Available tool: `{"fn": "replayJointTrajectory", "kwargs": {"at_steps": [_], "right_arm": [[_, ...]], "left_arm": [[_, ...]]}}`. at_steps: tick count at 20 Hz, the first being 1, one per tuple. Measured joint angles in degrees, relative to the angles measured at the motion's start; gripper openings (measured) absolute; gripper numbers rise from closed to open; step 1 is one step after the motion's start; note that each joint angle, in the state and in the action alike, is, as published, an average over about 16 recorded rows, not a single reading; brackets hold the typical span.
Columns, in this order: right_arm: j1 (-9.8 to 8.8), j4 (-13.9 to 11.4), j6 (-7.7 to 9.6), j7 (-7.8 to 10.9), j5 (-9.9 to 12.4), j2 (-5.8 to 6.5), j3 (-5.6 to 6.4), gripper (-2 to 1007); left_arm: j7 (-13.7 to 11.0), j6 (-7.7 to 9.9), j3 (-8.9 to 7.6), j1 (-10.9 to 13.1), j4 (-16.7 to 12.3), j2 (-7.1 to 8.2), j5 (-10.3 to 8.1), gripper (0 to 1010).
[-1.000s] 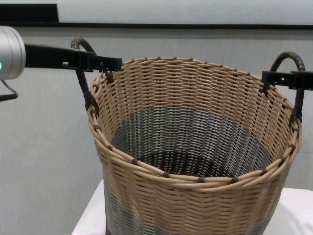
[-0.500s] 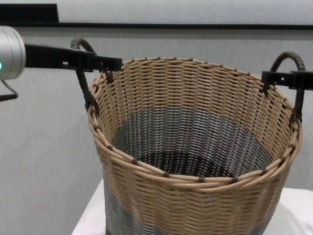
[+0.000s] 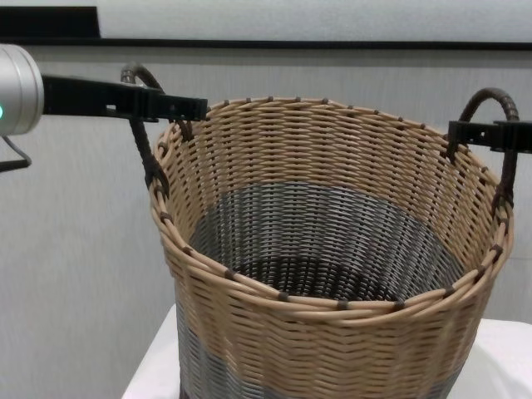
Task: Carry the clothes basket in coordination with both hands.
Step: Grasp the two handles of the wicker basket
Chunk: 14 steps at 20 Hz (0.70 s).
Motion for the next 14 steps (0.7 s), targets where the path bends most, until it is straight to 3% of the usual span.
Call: {"fn": "replayJointTrajectory", "kwargs": {"at_steps": [14], "right_arm": [[0.0,-0.07,0.09,0.05,0.09,0.06,-0.02,348]], "left_arm": [[0.0,0.0,0.0,0.0,0.0,0.0,0.0,999]]}}
